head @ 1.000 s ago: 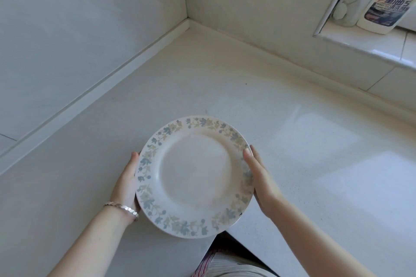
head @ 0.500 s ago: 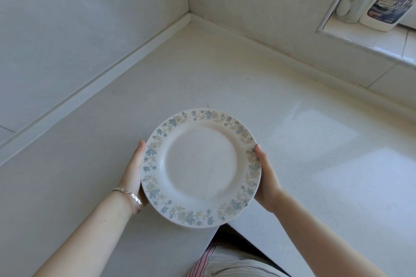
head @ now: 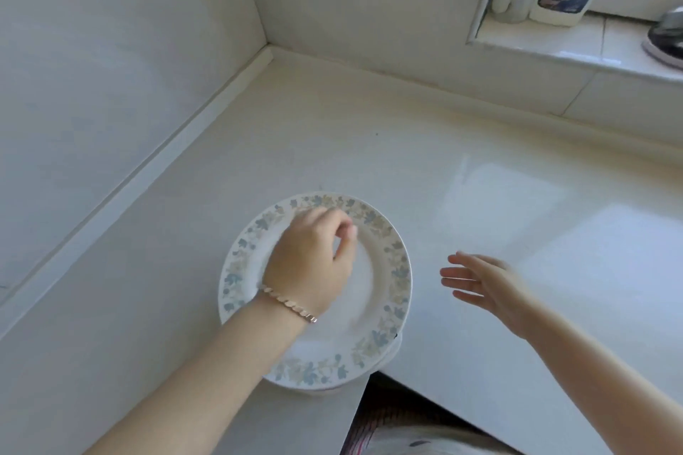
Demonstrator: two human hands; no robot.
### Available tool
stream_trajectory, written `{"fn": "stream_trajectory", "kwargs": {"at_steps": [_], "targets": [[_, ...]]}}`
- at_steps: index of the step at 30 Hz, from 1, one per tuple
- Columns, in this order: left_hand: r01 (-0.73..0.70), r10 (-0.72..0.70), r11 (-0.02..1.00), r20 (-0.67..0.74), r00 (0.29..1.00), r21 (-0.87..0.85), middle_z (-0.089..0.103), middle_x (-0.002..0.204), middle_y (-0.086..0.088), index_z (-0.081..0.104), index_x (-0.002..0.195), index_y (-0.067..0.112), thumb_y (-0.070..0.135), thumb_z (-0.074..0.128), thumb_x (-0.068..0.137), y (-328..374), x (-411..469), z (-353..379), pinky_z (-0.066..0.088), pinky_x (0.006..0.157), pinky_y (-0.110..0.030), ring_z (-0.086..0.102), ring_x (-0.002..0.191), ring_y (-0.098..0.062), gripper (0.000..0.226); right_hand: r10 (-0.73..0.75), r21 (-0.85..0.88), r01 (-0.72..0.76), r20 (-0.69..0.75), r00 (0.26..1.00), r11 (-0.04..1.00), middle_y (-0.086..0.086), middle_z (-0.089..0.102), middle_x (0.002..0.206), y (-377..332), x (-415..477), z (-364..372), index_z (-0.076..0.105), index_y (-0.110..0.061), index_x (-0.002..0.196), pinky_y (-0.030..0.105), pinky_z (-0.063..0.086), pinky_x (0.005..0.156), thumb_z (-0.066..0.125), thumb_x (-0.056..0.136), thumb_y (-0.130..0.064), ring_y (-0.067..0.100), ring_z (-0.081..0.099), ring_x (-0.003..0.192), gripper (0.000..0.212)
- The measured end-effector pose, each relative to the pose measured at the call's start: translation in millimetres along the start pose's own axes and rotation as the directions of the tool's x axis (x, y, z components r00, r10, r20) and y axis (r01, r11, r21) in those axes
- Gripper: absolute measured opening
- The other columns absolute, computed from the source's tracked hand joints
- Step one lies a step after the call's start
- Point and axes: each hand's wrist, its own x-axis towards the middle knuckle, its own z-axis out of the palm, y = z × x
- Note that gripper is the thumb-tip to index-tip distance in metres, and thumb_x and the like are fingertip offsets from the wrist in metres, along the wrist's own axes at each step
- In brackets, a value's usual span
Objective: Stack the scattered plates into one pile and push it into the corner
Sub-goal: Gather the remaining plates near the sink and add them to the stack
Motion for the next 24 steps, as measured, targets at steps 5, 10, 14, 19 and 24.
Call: {"fn": "stream_trajectory", "kwargs": {"at_steps": [5,10,14,19,24], "targets": [[-0.040,0.019,0.999,0.456,0.890,0.036,0.069,0.090,-0.006,0.063,0.092,0.012,0.028,0.043,0.093,88,42,69,0.042,0.071,-0.027,0.061,0.090,-0.027,0.025,0.045,-0.069,-0.062,-0.224,0.974,0.996,0.008,0.062,0.071,13,-11,-84,0.063,-0.008,0.098,0.033,0.053,0.080,0.059,0.089,-0.017,0.020,0.061,0.066,0.014],[0.025,0.060,0.993,0.662,0.747,-0.119,0.071,0.087,-0.009,0.055,0.075,0.017,0.024,0.043,0.089,173,60,148,0.055,0.076,-0.037,0.068,0.086,-0.030,0.020,0.080,0.027,-0.075,-0.327,0.942,0.997,0.006,0.054,0.066,31,-38,-191,0.063,-0.008,0.093,0.028,0.052,0.072,0.058,0.089,-0.016,0.018,0.053,0.058,0.010],[0.042,0.090,0.986,0.739,0.668,-0.158,0.062,0.066,0.003,0.056,0.075,0.016,0.019,0.045,0.088,265,58,217,0.046,0.062,-0.023,0.060,0.071,-0.022,0.017,0.133,0.147,-0.080,-0.405,0.905,0.986,0.006,0.058,0.072,63,-60,-299,0.059,-0.008,0.099,0.026,0.050,0.069,0.054,0.091,-0.016,0.017,0.057,0.065,0.012],[0.039,0.098,0.986,0.760,0.643,-0.160,0.065,0.069,0.001,0.053,0.065,0.020,0.017,0.046,0.087,366,48,289,0.051,0.074,-0.028,0.060,0.072,-0.020,0.023,0.276,0.457,0.003,-0.543,0.793,0.889,0.018,0.062,0.101,101,-68,-429,0.046,0.000,0.126,0.032,0.049,0.081,0.044,0.097,-0.019,0.028,0.062,0.091,0.035],[0.112,0.035,0.985,0.778,0.628,-0.134,0.068,0.071,-0.003,0.053,0.063,0.021,0.015,0.048,0.086,419,40,338,0.054,0.075,-0.032,0.063,0.070,-0.021,0.025,0.422,0.723,0.105,-0.508,0.751,0.683,0.023,0.036,0.146,118,-35,-523,0.031,-0.001,0.140,0.036,0.033,0.108,0.042,0.097,-0.028,0.032,0.041,0.133,0.052]]}}
